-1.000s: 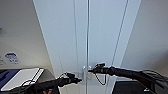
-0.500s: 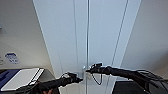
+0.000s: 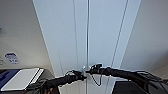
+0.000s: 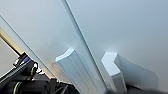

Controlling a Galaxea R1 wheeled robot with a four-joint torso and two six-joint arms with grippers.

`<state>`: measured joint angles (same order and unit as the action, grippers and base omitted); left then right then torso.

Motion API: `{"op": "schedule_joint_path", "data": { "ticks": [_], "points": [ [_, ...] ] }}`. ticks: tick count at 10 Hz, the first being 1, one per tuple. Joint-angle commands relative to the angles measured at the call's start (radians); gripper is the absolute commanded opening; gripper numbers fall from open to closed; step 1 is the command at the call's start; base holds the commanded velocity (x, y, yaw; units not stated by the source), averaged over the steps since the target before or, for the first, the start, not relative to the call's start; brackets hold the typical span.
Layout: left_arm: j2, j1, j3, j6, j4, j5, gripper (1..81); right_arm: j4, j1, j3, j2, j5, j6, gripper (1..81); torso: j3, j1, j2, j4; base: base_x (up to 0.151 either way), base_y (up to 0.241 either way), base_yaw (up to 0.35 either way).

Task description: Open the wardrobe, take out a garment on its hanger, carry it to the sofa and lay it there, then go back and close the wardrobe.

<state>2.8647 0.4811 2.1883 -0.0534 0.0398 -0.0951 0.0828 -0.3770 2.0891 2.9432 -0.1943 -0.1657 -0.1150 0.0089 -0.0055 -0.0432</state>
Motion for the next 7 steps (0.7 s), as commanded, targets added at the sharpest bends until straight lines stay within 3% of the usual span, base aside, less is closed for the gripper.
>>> {"op": "schedule_joint_path", "data": {
  "ticks": [1,7],
  "points": [
    [0.065,-0.186,0.087,0.007,0.012,0.002,81.1,-0.001,0.155,-0.087,0.012,-0.002,-0.001,81.1,0.0,0.0,0.0,0.0,0.0,0.0,0.0],
    [0.162,-0.201,0.145,0.006,0.045,0.009,81.1,0.0,0.14,-0.081,0.016,-0.007,-0.001,81.1,0.0,0.0,0.0,0.0,0.0,0.0,0.0]
  ]
}}
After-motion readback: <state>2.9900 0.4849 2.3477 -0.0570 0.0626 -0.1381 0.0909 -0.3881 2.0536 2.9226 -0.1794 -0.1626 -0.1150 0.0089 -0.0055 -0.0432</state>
